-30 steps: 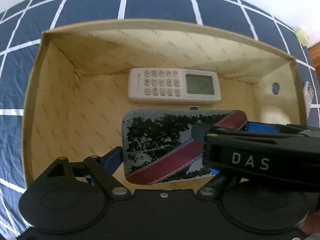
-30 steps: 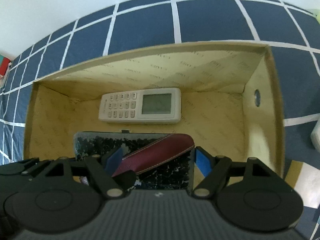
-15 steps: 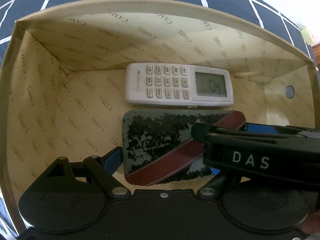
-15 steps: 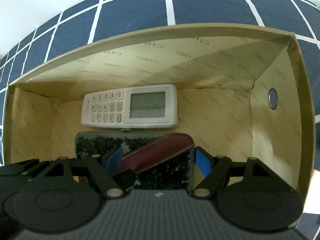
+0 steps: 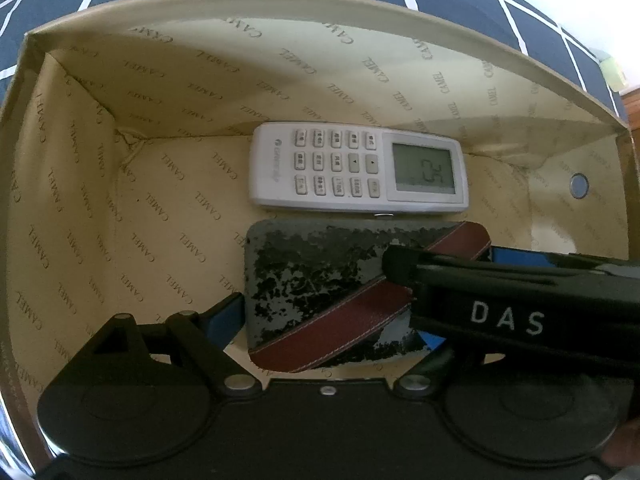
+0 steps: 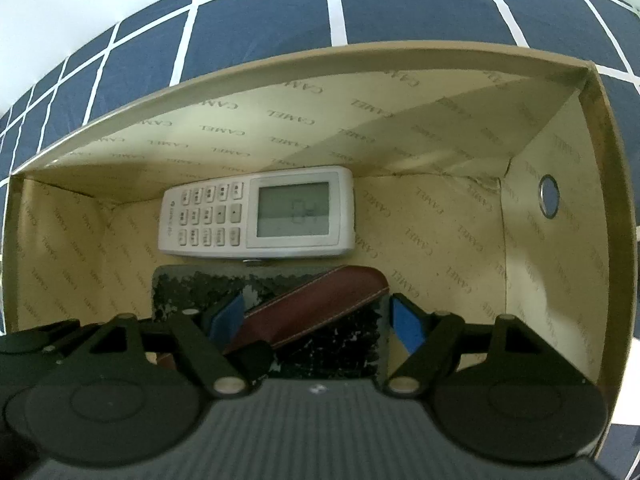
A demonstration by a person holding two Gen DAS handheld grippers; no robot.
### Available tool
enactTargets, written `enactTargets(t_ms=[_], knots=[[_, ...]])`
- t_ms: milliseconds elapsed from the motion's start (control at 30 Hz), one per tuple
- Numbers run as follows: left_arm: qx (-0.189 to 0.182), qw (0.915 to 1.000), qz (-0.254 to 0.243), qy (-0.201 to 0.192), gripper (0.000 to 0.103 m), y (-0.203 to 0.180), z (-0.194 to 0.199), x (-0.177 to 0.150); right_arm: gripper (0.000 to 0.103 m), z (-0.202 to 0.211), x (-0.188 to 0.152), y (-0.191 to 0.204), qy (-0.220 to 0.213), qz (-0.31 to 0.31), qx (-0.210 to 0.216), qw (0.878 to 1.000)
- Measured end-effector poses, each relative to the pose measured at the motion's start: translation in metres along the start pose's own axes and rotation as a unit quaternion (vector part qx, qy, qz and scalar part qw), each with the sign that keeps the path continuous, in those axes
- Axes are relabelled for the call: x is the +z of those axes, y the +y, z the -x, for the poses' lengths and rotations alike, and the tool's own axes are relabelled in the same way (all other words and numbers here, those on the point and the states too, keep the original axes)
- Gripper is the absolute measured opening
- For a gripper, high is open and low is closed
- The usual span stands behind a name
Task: Organize objects
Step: 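Lower the grey case into the box and open the right gripper, then move the right gripper out of the box toward the white TV remote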
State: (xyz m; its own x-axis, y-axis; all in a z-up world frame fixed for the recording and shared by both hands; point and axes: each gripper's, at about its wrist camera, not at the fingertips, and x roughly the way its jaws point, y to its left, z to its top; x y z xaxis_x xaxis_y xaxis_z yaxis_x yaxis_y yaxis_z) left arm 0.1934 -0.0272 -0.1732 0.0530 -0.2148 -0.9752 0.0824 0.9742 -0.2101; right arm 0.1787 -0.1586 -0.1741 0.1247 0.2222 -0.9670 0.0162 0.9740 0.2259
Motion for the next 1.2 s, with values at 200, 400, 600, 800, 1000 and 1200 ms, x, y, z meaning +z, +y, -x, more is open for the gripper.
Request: enactTargets(t_ms=[200, 400, 600, 800, 1000, 1200], knots=[[0.025, 0.9996, 0.006, -0.014, 0.087, 0.0, 0.012, -0.004, 0.078, 0.011, -0.003, 0.003, -0.016, 0.003, 0.009, 1.0], [0.027, 0.9991, 0.003, -0.032, 0.087, -0.012, 0.032, -0.015, 0.079, 0.032, -0.01, 0.005, -0.035, 0.012, 0.013, 0.999], [0.025, 0.998, -0.004, -0.059, 0.088, -0.022, 0.066, -0.03, 0.083, 0.067, -0.02, 0.0, -0.063, 0.019, 0.018, 0.998], [0.031, 0.9955, -0.008, -0.089, 0.095, -0.043, 0.094, -0.053, 0.097, 0.107, -0.039, -0.009, -0.099, 0.018, 0.025, 0.995], [0.036, 0.9925, -0.01, -0.116, 0.103, -0.06, 0.117, -0.08, 0.103, 0.144, -0.066, -0.025, -0.13, 0.02, 0.029, 0.991], [0.045, 0.9905, -0.013, -0.13, 0.103, -0.079, 0.13, -0.107, 0.103, 0.168, -0.092, -0.043, -0.145, 0.017, 0.025, 0.989]])
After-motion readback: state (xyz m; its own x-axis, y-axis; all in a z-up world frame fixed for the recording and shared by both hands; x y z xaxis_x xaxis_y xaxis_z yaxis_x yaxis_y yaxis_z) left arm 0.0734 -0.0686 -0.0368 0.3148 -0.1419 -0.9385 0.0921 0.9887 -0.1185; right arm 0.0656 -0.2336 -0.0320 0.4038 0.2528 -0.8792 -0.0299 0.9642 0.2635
